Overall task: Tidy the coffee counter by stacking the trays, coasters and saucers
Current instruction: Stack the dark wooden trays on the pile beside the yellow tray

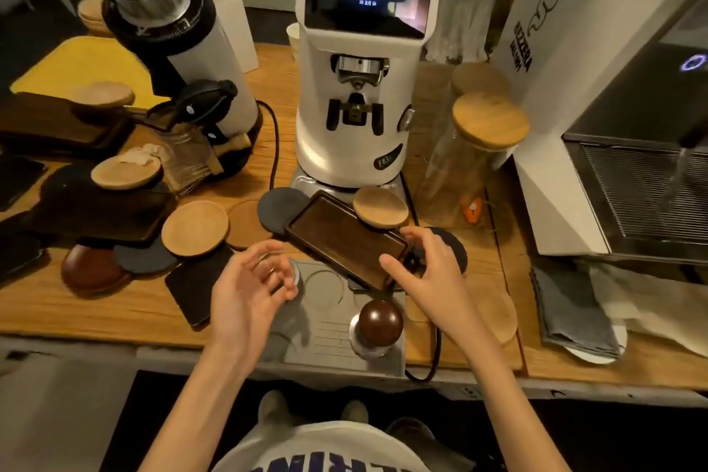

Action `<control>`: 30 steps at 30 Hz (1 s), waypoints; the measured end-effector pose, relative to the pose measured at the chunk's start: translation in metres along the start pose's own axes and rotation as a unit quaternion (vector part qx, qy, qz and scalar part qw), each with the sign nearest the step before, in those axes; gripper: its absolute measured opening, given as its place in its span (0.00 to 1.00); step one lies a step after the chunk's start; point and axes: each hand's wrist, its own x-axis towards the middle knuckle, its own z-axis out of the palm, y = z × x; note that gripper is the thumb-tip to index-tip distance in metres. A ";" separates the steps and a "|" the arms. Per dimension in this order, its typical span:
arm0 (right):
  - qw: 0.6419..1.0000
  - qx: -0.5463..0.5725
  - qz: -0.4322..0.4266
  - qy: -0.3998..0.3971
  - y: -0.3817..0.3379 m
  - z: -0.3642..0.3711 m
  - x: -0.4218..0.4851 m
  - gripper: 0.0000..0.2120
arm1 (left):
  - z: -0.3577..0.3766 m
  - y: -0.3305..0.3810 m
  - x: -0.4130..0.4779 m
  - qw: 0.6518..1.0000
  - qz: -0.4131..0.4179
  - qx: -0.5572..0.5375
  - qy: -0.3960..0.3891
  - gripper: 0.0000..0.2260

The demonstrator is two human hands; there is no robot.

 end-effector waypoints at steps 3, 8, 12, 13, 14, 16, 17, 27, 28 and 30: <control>0.989 -0.132 0.003 -0.070 0.003 0.004 0.014 0.42 | -0.001 0.003 0.004 1.000 -0.007 -0.003 0.004 0.13; 0.968 -0.232 -0.006 -0.095 0.010 0.014 0.028 0.50 | -0.004 0.007 0.011 1.000 -0.007 -0.010 -0.003 0.13; 0.965 -0.237 -0.006 -0.110 0.014 0.021 0.035 0.50 | -0.004 0.008 0.015 1.000 0.001 -0.013 0.003 0.13; 0.965 -0.237 -0.005 -0.114 0.014 0.022 0.036 0.50 | -0.004 0.008 0.015 1.000 0.003 -0.012 0.005 0.13; 0.964 -0.240 -0.007 -0.117 0.015 0.023 0.036 0.50 | -0.004 0.008 0.016 1.000 0.004 -0.013 0.007 0.13; 0.960 -0.254 -0.013 -0.117 0.015 0.025 0.037 0.51 | -0.003 0.009 0.018 1.000 0.002 -0.017 0.011 0.12; 0.958 -0.260 -0.016 -0.117 0.015 0.025 0.038 0.52 | -0.002 0.009 0.018 1.000 0.002 -0.017 0.011 0.12; 0.966 -0.233 -0.044 -0.105 0.009 0.024 0.038 0.46 | -0.001 0.010 0.019 1.000 0.007 0.000 0.024 0.14; 0.969 -0.219 -0.042 -0.105 0.008 0.023 0.038 0.46 | -0.002 0.010 0.019 1.000 0.009 0.000 0.024 0.14; 0.975 -0.189 -0.044 -0.107 0.007 0.018 0.036 0.43 | -0.003 0.010 0.017 1.000 0.009 0.001 0.025 0.14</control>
